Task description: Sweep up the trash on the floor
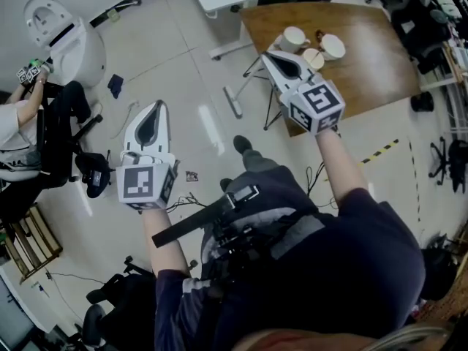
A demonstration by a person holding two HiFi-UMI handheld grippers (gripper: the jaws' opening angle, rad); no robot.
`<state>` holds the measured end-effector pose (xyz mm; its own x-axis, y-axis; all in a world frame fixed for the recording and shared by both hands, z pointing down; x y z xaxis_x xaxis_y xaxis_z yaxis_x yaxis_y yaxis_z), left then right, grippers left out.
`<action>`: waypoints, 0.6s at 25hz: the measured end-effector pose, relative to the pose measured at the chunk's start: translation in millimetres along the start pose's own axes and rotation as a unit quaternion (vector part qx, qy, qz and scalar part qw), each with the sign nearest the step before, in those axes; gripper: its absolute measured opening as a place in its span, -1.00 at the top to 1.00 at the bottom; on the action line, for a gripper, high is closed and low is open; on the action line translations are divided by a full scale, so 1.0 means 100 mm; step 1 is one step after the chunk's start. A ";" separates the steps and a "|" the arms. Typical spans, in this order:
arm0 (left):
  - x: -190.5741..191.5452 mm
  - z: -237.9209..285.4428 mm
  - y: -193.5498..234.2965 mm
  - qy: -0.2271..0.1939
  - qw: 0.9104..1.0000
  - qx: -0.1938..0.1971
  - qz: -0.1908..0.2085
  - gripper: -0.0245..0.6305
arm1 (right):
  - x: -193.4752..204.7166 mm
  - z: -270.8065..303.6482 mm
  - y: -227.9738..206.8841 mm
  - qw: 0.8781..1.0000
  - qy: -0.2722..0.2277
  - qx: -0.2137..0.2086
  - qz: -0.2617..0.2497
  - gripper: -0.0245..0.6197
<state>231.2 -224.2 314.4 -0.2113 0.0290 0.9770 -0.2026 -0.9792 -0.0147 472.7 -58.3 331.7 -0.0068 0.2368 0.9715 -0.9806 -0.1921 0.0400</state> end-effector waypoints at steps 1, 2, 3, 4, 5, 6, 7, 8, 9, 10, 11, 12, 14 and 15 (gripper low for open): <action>-0.04 0.12 0.01 0.004 1.000 0.004 0.008 0.92 | 0.01 0.04 -0.06 1.000 0.000 0.003 -0.004 0.86; -0.08 0.24 0.02 0.006 1.000 0.008 0.015 0.92 | 0.02 0.07 -0.11 1.000 0.001 0.006 -0.007 0.86; -0.14 0.37 0.02 0.007 1.000 0.014 0.021 0.92 | 0.04 0.10 -0.18 1.000 0.002 0.008 -0.009 0.86; -0.18 0.51 0.01 0.008 0.999 0.022 0.025 0.92 | 0.07 0.12 -0.24 1.000 0.004 0.012 -0.011 0.86; -0.22 0.64 0.01 0.009 0.999 0.030 0.032 0.92 | 0.10 0.14 -0.30 1.000 0.006 0.016 -0.011 0.86; -0.25 0.77 0.01 0.013 0.998 0.037 0.041 0.92 | 0.13 0.16 -0.37 1.000 0.009 0.021 -0.010 0.86; -0.27 0.90 0.01 0.016 0.998 0.042 0.051 0.92 | 0.17 0.18 -0.44 0.999 0.011 0.029 -0.007 0.86; -0.29 1.04 0.00 0.019 0.997 0.048 0.060 0.92 | 0.21 0.20 -0.52 0.999 0.013 0.039 -0.002 0.86; -0.32 1.18 -0.02 0.020 0.996 0.054 0.067 0.92 | 0.25 0.20 -0.60 0.999 0.015 0.050 0.003 0.84; -0.34 1.32 -0.03 0.020 0.995 0.060 0.074 0.92 | 0.30 0.21 -0.69 0.998 0.018 0.061 0.009 0.74; -0.36 1.45 -0.06 0.021 0.994 0.067 0.079 0.92 | 0.35 0.21 -0.77 0.997 0.022 0.070 0.016 0.63; -0.38 1.57 -0.09 0.024 0.993 0.074 0.083 0.92 | 0.40 0.22 -0.84 0.996 0.027 0.078 0.023 0.55; -0.39 1.78 -0.20 0.033 0.992 0.090 0.086 0.92 | 0.53 0.22 -0.97 0.994 0.043 0.092 0.034 0.46; -0.38 1.86 -0.26 0.038 0.991 0.098 0.085 0.92 | 0.60 0.21 -1.03 0.993 0.053 0.098 0.037 0.41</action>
<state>422.8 -237.8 317.3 -0.2990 -0.1326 0.9450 0.0306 -0.9911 -0.1294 577.2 -44.5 390.9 -0.1081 0.3113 0.9441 -0.9196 -0.3920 0.0240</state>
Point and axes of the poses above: the fingertips, and each gripper's own axes: z forward along the fingers, y to its left, x out of its underside, the point moved 6 cm from there along -z, backward along the fingers
